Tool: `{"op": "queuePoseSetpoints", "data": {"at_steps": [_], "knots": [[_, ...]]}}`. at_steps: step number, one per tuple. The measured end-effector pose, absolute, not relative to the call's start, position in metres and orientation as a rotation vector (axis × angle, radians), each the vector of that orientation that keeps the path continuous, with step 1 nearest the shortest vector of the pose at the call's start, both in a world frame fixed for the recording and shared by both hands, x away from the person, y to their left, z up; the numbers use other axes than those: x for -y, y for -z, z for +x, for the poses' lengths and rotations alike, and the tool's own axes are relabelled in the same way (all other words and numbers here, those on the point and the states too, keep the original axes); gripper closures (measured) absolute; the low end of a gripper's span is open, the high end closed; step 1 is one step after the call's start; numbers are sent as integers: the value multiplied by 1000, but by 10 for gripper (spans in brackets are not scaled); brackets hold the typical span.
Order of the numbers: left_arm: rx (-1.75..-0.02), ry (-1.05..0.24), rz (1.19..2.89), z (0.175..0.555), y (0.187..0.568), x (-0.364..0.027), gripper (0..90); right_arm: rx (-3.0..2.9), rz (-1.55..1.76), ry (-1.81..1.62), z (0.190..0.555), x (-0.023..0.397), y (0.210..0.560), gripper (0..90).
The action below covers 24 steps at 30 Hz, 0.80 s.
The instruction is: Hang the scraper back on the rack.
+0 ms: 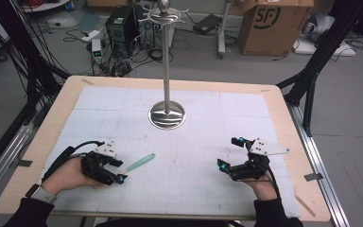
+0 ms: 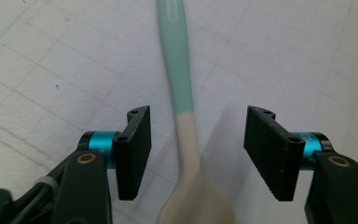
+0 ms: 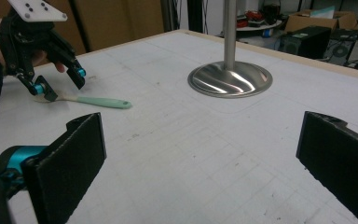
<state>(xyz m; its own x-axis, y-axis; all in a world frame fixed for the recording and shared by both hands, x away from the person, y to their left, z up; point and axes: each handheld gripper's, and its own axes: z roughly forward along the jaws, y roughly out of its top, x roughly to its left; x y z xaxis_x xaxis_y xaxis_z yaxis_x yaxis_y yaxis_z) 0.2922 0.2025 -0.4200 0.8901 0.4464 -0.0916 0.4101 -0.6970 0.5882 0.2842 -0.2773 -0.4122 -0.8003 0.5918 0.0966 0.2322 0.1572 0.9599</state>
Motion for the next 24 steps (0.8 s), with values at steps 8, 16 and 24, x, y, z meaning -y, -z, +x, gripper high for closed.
{"op": "queuePoseSetpoints", "data": {"at_steps": [8, 16, 24], "knots": [[-620, -101, 2524, 293, 417, -197, 551, -2138, 786, -1684, 284, 277, 412, 4], [-615, -102, 2619, 295, 415, -186, 622, -2136, 787, -1687, 284, 277, 412, 4], [-645, -112, 2696, 298, 412, -175, 682, -2133, 790, -1690, 284, 278, 412, 3]]}}
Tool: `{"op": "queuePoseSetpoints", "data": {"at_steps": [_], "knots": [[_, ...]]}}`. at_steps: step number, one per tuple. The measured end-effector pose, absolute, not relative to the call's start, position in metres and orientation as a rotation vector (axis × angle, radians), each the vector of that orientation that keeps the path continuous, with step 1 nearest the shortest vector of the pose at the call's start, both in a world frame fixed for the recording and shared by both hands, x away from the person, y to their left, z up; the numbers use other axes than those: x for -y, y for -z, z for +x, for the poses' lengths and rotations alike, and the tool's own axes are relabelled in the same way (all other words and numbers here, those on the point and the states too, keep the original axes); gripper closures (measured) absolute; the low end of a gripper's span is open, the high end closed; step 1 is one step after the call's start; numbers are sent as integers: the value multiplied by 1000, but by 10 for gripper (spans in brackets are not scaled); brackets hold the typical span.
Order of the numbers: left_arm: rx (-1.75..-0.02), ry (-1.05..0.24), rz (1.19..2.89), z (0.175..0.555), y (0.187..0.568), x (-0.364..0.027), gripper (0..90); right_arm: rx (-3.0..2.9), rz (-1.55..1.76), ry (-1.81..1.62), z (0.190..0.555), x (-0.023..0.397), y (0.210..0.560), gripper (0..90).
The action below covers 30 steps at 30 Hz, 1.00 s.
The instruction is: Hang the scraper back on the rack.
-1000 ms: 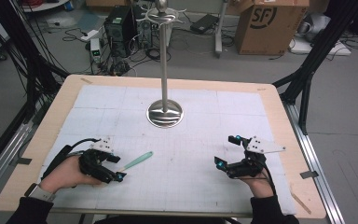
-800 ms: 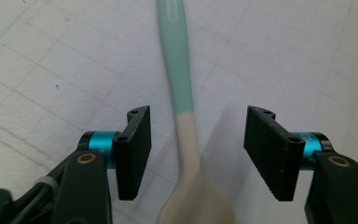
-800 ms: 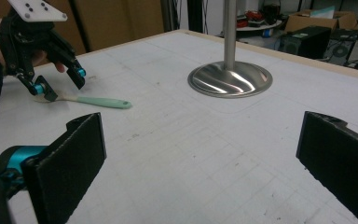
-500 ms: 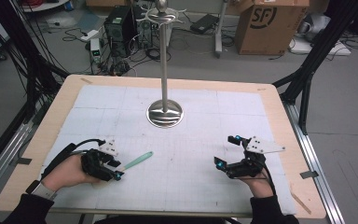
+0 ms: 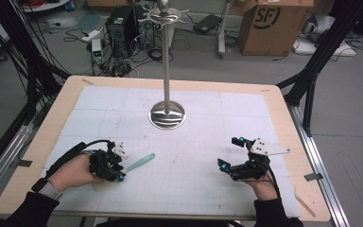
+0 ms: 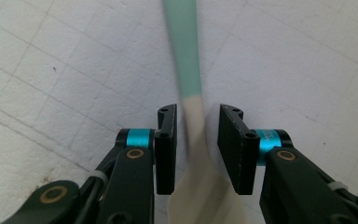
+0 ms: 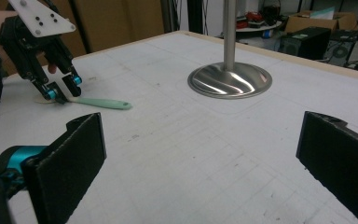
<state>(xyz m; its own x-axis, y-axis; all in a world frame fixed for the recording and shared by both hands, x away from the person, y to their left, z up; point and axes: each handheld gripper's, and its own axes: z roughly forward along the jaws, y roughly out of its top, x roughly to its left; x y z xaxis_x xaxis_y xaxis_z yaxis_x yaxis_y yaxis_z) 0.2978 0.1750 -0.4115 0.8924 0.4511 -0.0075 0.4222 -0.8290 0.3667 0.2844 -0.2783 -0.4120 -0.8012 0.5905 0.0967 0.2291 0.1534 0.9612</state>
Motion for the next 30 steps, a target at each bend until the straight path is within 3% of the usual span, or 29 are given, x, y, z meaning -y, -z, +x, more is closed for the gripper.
{"op": "queuePoseSetpoints", "data": {"at_steps": [15, 21, 30], "knots": [[-670, -88, 2842, 305, 408, -156, 731, -2135, 785, -1690, 284, 278, 412, 4], [-651, -85, 2848, 303, 408, -154, 799, -2133, 791, -1688, 284, 279, 412, 4], [-611, -122, 2833, 298, 408, -156, 802, -2152, 780, -1669, 284, 277, 413, 3]]}}
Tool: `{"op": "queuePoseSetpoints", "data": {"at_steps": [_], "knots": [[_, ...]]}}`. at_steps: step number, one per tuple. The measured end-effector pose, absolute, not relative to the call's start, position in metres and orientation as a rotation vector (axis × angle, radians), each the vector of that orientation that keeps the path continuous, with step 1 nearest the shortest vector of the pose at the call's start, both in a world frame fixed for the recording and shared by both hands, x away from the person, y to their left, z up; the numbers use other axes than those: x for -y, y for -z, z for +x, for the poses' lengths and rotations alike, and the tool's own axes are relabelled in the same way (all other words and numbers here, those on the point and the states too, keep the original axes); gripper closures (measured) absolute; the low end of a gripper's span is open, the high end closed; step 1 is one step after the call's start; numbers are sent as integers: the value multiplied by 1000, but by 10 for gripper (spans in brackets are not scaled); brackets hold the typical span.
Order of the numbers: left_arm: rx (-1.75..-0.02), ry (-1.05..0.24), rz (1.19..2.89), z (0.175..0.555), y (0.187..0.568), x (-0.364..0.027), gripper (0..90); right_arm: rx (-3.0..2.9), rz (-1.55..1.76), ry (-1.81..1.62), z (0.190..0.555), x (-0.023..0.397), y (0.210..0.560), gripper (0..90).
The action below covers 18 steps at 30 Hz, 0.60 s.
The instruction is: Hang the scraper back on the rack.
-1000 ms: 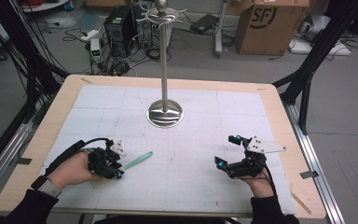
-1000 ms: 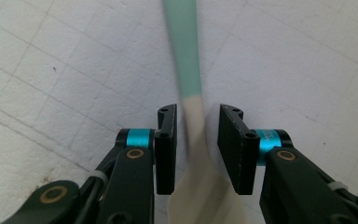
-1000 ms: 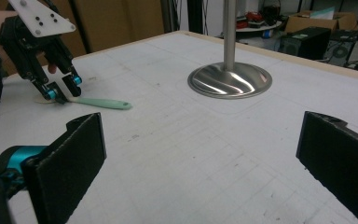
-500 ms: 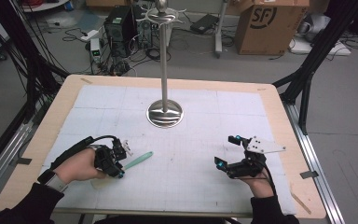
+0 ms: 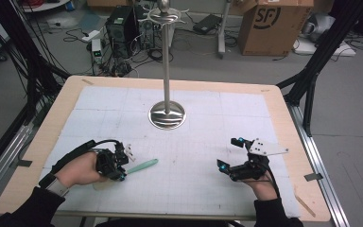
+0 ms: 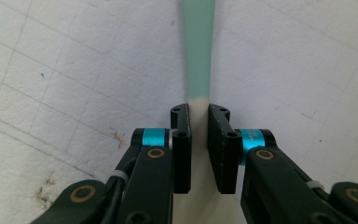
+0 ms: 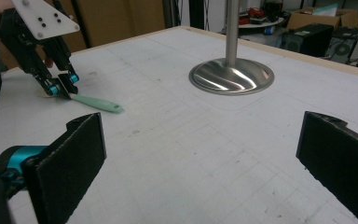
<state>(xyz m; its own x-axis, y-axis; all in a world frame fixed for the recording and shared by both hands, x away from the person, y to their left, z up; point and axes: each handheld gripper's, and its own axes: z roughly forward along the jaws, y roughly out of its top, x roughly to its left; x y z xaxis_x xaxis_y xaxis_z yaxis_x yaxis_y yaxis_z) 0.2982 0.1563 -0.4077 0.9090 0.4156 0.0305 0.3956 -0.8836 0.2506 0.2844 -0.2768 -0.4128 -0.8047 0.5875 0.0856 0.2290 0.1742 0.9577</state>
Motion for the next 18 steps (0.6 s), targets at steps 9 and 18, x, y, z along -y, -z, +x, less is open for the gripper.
{"op": "queuePoseSetpoints", "data": {"at_steps": [9, 18], "knots": [[-693, -166, 2687, 298, 398, -177, 803, -2145, 795, -1668, 285, 279, 412, 4], [-705, -322, 2504, 292, 383, -192, 803, -2156, 785, -1657, 284, 276, 413, 4]]}}
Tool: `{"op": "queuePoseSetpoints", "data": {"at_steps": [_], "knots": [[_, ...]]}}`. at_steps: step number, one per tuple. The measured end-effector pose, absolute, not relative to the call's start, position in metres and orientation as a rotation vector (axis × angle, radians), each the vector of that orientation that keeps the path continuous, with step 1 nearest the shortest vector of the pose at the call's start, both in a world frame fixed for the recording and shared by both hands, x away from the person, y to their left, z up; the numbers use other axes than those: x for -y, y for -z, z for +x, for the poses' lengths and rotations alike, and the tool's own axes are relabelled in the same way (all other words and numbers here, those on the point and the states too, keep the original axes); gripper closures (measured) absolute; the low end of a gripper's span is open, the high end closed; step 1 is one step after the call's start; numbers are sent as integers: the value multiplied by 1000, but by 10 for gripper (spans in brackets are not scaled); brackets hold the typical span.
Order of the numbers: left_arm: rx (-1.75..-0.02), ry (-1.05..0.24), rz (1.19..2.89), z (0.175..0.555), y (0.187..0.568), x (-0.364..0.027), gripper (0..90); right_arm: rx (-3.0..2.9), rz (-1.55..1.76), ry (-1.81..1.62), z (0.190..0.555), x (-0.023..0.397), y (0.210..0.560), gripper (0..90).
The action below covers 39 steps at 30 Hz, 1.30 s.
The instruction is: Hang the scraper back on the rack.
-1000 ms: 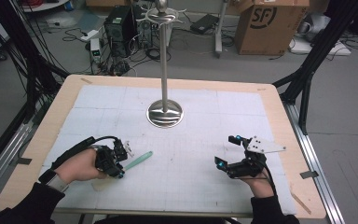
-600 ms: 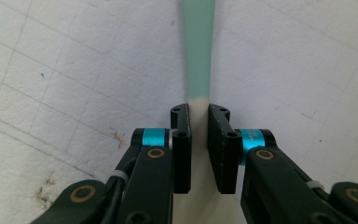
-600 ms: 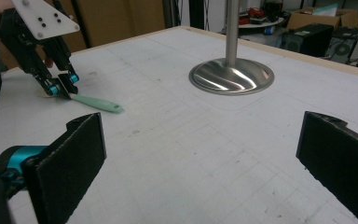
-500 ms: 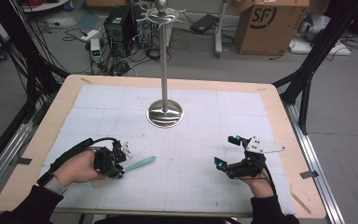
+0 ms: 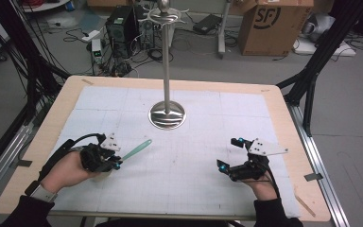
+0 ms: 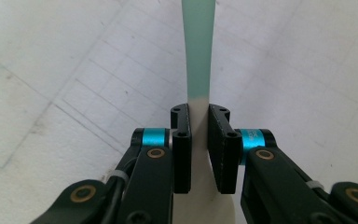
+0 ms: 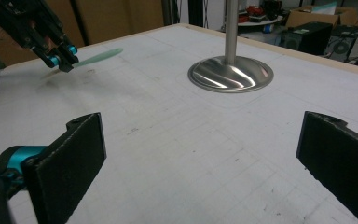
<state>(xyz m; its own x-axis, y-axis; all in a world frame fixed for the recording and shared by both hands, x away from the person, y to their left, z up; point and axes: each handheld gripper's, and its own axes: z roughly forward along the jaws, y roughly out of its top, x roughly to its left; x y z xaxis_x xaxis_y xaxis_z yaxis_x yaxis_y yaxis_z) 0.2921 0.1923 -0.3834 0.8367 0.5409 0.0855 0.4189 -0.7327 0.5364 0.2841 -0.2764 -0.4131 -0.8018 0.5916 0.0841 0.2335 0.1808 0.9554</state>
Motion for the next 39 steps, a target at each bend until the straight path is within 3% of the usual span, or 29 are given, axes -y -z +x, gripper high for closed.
{"op": "queuePoseSetpoints", "data": {"at_steps": [19, 24, 39], "knots": [[-777, -362, 2074, 295, 367, -219, 802, -2149, 789, -1657, 283, 278, 412, 3], [-785, -421, 2022, 301, 367, -222, 802, -2150, 785, -1657, 282, 277, 412, 3], [-800, -432, 1836, 315, 355, -215, 803, -2145, 787, -1662, 282, 280, 412, 3]]}}
